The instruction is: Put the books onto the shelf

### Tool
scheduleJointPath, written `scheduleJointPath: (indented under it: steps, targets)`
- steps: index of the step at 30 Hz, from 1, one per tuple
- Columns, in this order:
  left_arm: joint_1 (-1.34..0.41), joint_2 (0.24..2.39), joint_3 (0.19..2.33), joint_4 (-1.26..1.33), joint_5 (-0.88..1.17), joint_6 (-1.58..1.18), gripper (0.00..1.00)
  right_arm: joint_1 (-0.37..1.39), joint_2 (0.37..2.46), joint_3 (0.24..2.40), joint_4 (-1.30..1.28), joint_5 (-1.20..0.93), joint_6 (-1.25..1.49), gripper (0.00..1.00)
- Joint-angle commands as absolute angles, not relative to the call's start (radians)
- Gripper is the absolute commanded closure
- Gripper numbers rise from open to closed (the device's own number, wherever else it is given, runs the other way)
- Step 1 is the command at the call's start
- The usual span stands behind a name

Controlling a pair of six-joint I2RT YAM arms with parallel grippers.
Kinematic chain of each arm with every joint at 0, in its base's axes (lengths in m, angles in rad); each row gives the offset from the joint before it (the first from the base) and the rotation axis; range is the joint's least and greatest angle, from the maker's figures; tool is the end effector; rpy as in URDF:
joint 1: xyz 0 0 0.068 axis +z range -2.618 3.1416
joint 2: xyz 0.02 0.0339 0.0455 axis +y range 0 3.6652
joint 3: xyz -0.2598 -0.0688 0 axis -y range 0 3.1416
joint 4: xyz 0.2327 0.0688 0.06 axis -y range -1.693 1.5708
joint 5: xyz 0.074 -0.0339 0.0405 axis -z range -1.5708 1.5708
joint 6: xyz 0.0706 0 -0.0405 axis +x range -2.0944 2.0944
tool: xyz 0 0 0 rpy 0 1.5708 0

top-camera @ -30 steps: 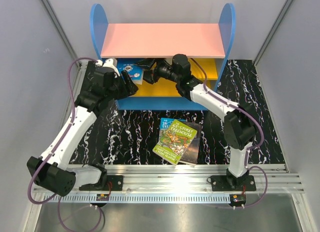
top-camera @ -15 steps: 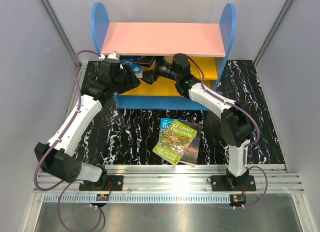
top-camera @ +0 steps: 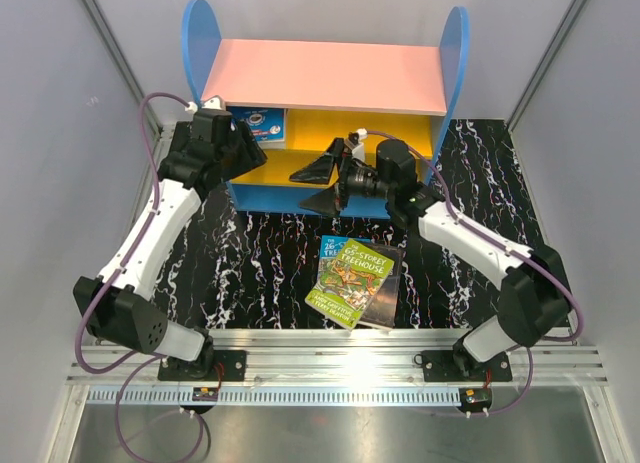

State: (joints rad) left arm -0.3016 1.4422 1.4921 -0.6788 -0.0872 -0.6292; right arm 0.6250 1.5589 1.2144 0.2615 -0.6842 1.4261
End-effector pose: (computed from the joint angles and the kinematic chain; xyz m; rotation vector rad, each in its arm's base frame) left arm 0.3196 -0.0930 0.3578 -0.4123 2.1910 -0.4224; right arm 0.2857 0.2611 0.3405 0.1786 2.1244 1.9681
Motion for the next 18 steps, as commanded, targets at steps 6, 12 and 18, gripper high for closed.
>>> scheduleJointPath:
  steps: [6, 12, 18]
  targets:
    - [-0.275, 1.45, 1.537, -0.644, -0.225, -0.661, 0.32, 0.627, 1.424, 1.117, 0.108, -0.741, 1.298, 0.05]
    - [-0.264, 1.436, 1.566, -0.761, -0.339, -0.664, 0.24, 0.627, 1.379, 1.101, 0.006, -0.724, 1.212, 0.05]
    - [-0.262, 1.384, 1.549, -0.801, -0.325, -0.666, 0.11, 0.627, 1.324, 1.045, -0.026, -0.706, 1.197, 0.05]
